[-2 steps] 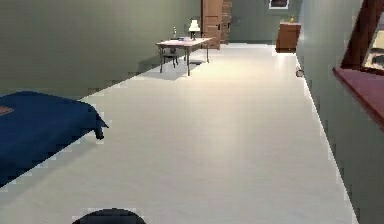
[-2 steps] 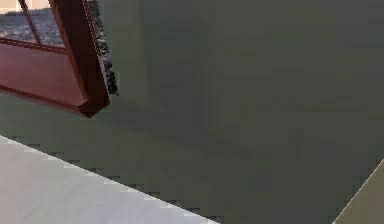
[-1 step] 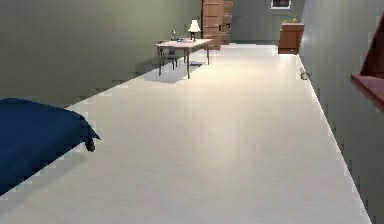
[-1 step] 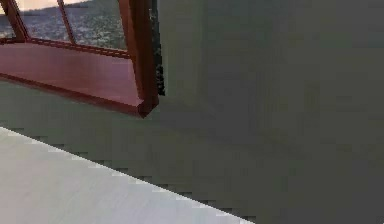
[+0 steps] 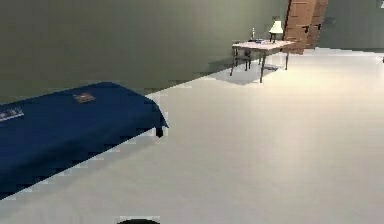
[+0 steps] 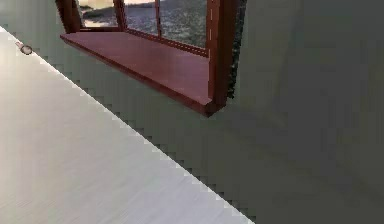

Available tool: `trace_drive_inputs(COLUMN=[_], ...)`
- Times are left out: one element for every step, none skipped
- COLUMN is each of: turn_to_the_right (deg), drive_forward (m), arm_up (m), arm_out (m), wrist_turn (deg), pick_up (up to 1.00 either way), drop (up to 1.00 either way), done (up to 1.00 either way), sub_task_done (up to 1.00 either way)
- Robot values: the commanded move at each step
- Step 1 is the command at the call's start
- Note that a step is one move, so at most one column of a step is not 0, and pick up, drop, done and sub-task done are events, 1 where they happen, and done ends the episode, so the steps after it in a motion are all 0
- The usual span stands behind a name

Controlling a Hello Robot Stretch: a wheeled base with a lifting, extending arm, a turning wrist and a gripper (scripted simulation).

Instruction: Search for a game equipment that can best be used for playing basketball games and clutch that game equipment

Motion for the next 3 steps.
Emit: trace_drive_inputs(turn_to_the_right=[0.0, -39.0, 0.0], drive_forward=[0.40, 0.00, 0.95], arm_up=[0.00, 0.00, 0.00], arm_out=[0.00, 0.00, 0.00], wrist_turn=[0.0, 0.0, 0.0], pick_up=[0.00, 0.00, 0.00], drop=[0.00, 0.00, 0.00], done=[0.00, 0.00, 0.00], sub_task_done=[0.00, 0.00, 0.00])
